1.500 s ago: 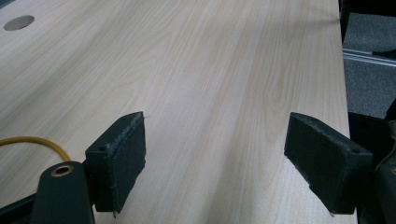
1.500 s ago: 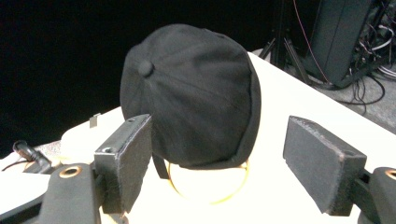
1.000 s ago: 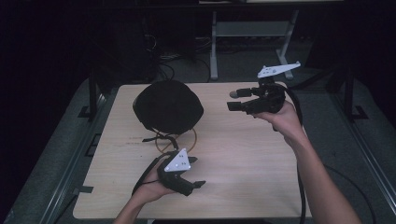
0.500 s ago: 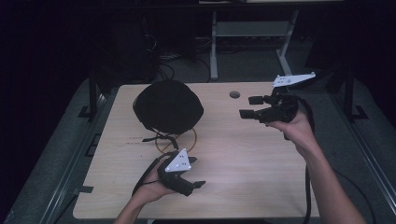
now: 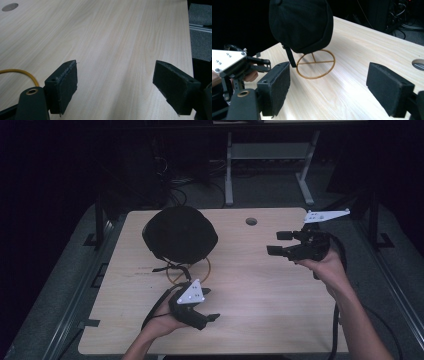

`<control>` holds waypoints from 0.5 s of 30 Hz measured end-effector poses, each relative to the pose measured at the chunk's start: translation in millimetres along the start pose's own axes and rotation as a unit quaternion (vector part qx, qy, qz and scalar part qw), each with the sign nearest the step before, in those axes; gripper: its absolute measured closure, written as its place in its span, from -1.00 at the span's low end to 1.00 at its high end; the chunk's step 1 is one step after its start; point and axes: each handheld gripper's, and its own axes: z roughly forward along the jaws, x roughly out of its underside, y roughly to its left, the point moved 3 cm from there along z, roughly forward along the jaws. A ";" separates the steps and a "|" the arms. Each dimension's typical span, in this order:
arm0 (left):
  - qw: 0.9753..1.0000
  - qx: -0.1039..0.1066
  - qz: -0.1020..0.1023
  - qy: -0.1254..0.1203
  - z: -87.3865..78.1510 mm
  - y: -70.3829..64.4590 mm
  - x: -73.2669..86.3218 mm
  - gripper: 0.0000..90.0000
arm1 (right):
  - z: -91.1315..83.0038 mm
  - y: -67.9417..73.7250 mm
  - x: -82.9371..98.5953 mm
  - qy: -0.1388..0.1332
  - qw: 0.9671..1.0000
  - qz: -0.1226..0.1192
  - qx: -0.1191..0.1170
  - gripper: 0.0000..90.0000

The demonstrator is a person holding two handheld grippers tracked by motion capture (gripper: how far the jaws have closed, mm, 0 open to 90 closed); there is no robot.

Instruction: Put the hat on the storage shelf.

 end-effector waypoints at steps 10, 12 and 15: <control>1.000 0.002 -0.002 -0.003 0.1 0.3 -0.1 -0.56 | -13.1 -10.3 23.2 -0.006 1.000 0.019 0.007 -0.58; 1.000 0.002 -0.002 -0.004 0.2 0.2 -0.3 -0.56 | -14.2 -11.7 26.2 -0.004 1.000 0.020 0.008 -0.58; 1.000 0.002 -0.005 -0.006 0.6 1.1 -0.4 -0.56 | -18.5 -16.9 35.3 -0.008 1.000 0.028 0.011 -0.58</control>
